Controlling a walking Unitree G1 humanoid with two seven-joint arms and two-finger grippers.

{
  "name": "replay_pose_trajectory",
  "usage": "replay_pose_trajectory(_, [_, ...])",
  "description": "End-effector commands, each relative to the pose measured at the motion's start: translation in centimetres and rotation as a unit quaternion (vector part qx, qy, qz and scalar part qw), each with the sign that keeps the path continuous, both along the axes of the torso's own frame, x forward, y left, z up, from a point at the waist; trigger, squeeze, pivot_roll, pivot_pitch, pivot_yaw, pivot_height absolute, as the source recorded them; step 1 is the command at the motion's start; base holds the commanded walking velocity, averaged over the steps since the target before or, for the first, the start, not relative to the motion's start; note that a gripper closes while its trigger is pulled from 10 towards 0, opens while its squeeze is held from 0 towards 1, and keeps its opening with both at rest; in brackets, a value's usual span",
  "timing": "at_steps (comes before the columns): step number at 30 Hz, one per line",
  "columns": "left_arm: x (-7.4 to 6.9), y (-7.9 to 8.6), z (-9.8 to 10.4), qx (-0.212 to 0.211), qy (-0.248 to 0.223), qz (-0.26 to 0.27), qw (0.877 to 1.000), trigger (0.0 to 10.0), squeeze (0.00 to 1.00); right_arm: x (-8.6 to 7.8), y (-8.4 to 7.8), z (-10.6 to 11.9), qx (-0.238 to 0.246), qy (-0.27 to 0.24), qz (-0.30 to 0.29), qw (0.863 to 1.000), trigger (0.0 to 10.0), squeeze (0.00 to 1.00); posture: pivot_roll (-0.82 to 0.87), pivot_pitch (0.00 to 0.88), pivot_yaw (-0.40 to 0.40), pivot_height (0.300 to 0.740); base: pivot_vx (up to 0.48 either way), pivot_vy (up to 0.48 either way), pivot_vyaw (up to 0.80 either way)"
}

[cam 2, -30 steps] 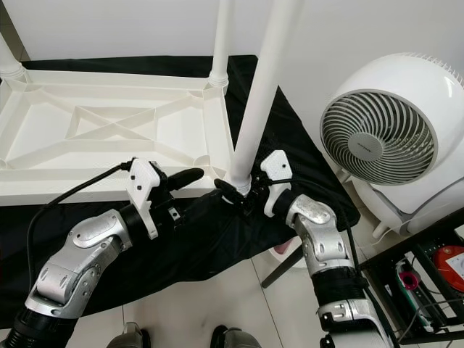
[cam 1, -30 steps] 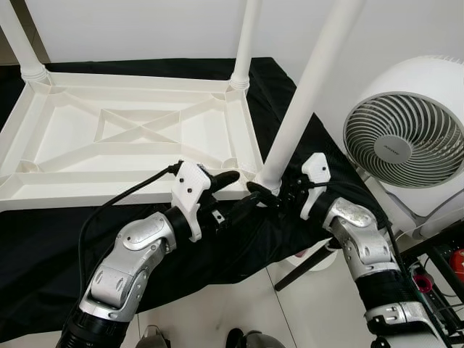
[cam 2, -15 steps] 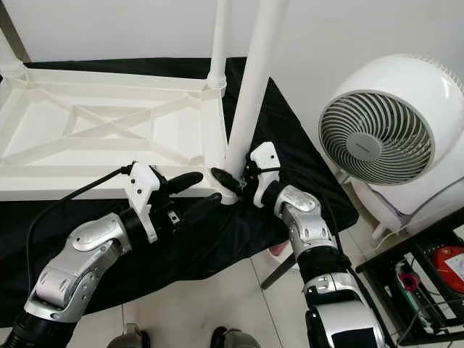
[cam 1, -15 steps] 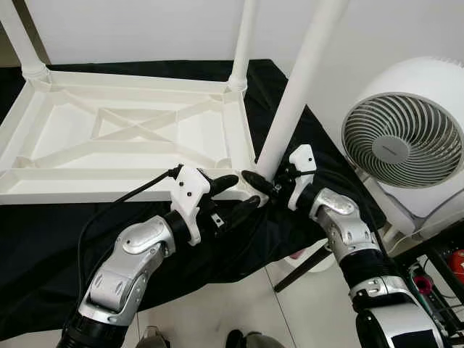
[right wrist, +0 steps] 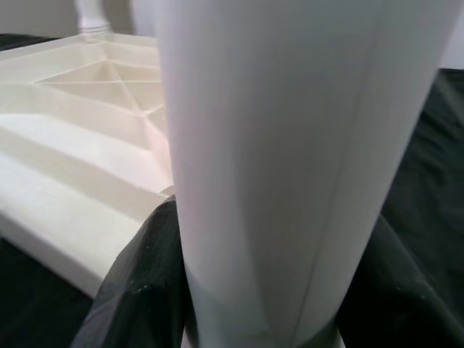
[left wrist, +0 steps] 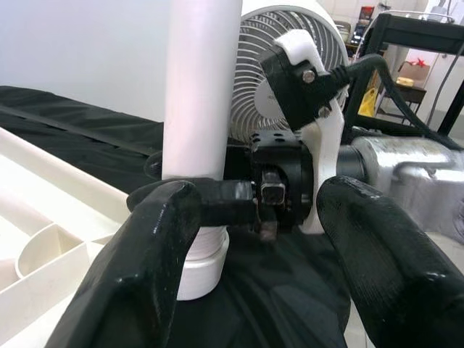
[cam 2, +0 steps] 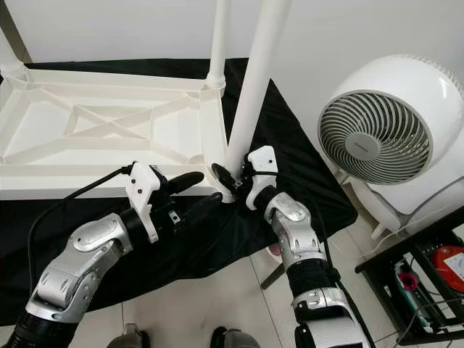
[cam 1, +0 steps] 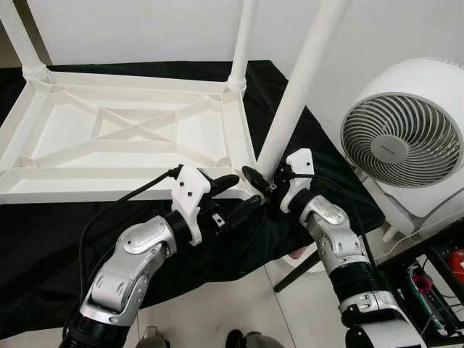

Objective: Building children table

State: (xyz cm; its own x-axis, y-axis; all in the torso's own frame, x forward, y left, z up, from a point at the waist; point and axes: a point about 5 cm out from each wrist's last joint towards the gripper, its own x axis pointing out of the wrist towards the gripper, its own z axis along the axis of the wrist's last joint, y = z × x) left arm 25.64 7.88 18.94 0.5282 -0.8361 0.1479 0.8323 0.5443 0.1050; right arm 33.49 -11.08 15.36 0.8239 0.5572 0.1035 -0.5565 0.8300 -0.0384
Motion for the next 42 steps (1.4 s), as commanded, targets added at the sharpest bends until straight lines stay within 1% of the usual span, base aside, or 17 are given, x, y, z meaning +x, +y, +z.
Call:
replay_pose_trajectory(1, [0.1, -0.1, 0.0, -0.004, 0.004, 0.013, 1.000, 10.0, 0.00, -0.5, 0.0, -2.2, -0.020, 0.053, -0.025, 0.998, 0.0, 0.00, 0.09, 0.144, -0.092, 0.740, 0.000, 0.000, 0.00])
replay_pose_trajectory(4, [0.1, -0.1, -0.1, -0.002, 0.004, 0.012, 1.000, 10.0, 0.00, -1.2, 0.7, -2.3, -0.004, 0.060, -0.062, 0.996, 0.0, 0.00, 0.09, 0.140, -0.090, 0.740, 0.000, 0.000, 0.00])
replay_pose_trajectory(5, [0.1, -0.1, -0.2, -0.001, 0.005, 0.012, 1.000, 10.0, 0.00, -1.7, 1.3, -2.4, -0.001, 0.055, -0.101, 0.993, 0.0, 0.00, 0.09, 0.143, -0.088, 0.740, 0.000, 0.000, 0.00])
replay_pose_trajectory(10, [0.1, -0.2, 0.0, -0.005, 0.005, 0.012, 1.000, 10.0, 0.00, -2.3, 1.9, -2.6, -0.008, 0.047, -0.142, 0.989, 0.0, 0.00, 0.09, 0.149, -0.089, 0.740, 0.000, 0.000, 0.00])
replay_pose_trajectory(12, [0.1, -0.3, 0.0, -0.007, 0.006, 0.012, 1.000, 10.0, 0.00, -2.6, 2.0, -2.9, 0.002, 0.059, -0.192, 0.980, 0.0, 0.00, 0.09, 0.153, -0.089, 0.740, 0.000, 0.000, 0.00])
replay_pose_trajectory(13, [0.1, -0.3, 0.0, -0.007, 0.006, 0.012, 1.000, 10.0, 0.00, -2.6, 2.0, -2.9, 0.002, 0.059, -0.192, 0.980, 0.0, 0.00, 0.09, 0.153, -0.089, 0.740, 0.000, 0.000, 0.00])
replay_pose_trajectory(15, [0.2, -0.4, 0.0, -0.008, 0.006, 0.011, 1.000, 10.0, 0.00, -2.9, 2.0, -3.2, 0.002, 0.074, -0.240, 0.968, 0.0, 0.00, 0.09, 0.153, -0.088, 0.740, 0.000, 0.000, 0.00])
replay_pose_trajectory(17, [0.2, -0.4, 0.0, -0.009, 0.007, 0.011, 1.000, 10.0, 0.00, -3.4, 3.1, -3.4, 0.005, 0.078, -0.235, 0.969, 0.0, 0.00, 0.09, 0.149, -0.079, 0.740, 0.000, 0.000, 0.00])
replay_pose_trajectory(19, [0.2, -0.4, 0.0, -0.009, 0.008, 0.011, 1.000, 10.0, 0.00, -3.6, 3.5, -3.4, 0.010, 0.081, -0.227, 0.970, 0.0, 0.00, 0.09, 0.149, -0.079, 0.740, 0.000, 0.000, 0.00])
replay_pose_trajectory(27, [0.5, -0.6, -0.1, -0.014, 0.009, 0.007, 1.000, 10.0, 0.00, -4.3, 4.3, -3.6, 0.021, 0.096, -0.212, 0.972, 0.0, 0.00, 0.07, 0.118, -0.071, 0.740, 0.000, 0.000, 0.00])
replay_pose_trajectory(30, [0.7, -0.8, 0.0, -0.017, 0.009, 0.005, 1.000, 10.0, 0.00, -4.5, 4.7, -3.1, 0.023, 0.078, -0.178, 0.981, 0.0, 0.00, 0.07, 0.108, -0.069, 0.740, 0.000, 0.000, 0.00])
replay_pose_trajectory(31, [0.7, -0.8, -0.1, -0.017, 0.009, 0.005, 1.000, 10.0, 0.00, -4.5, 4.7, -3.0, 0.017, 0.070, -0.180, 0.981, 3.8, 0.00, 0.06, 0.097, -0.069, 0.740, 0.000, 0.000, 0.00])
replay_pose_trajectory(32, [0.7, -0.8, -0.1, -0.017, 0.009, 0.005, 1.000, 10.0, 0.00, -4.5, 4.7, -3.0, 0.017, 0.070, -0.180, 0.981, 3.8, 0.00, 0.06, 0.097, -0.069, 0.740, 0.000, 0.000, 0.00])
replay_pose_trajectory(33, [0.8, -0.8, -0.1, -0.017, 0.009, 0.005, 1.000, 10.0, 0.00, -4.4, 4.5, -2.8, 0.025, 0.070, -0.183, 0.980, 10.0, 0.00, 0.06, 0.097, -0.069, 0.740, 0.000, 0.000, 0.00])
replay_pose_trajectory(34, [0.8, -0.9, -0.1, -0.016, 0.009, 0.004, 1.000, 10.0, 0.00, -4.4, 4.3, -2.7, 0.031, 0.070, -0.186, 0.980, 10.0, 0.91, 0.06, 0.097, -0.069, 0.740, 0.000, 0.000, 0.00])
replay_pose_trajectory(35, [0.9, -0.9, -0.2, -0.015, 0.007, 0.001, 1.000, 10.0, 0.00, -4.2, 4.1, -2.6, 0.041, 0.071, -0.181, 0.980, 10.0, 1.00, 0.04, 0.075, -0.072, 0.740, 0.000, 0.000, 0.00])
replay_pose_trajectory(42, [1.4, -1.2, -0.1, -0.016, 0.000, -0.002, 1.000, 10.0, 0.00, -4.0, 3.3, -2.1, 0.030, 0.044, -0.166, 0.985, 10.0, 1.00, 0.05, 0.049, -0.075, 0.740, 0.000, 0.000, 0.00])
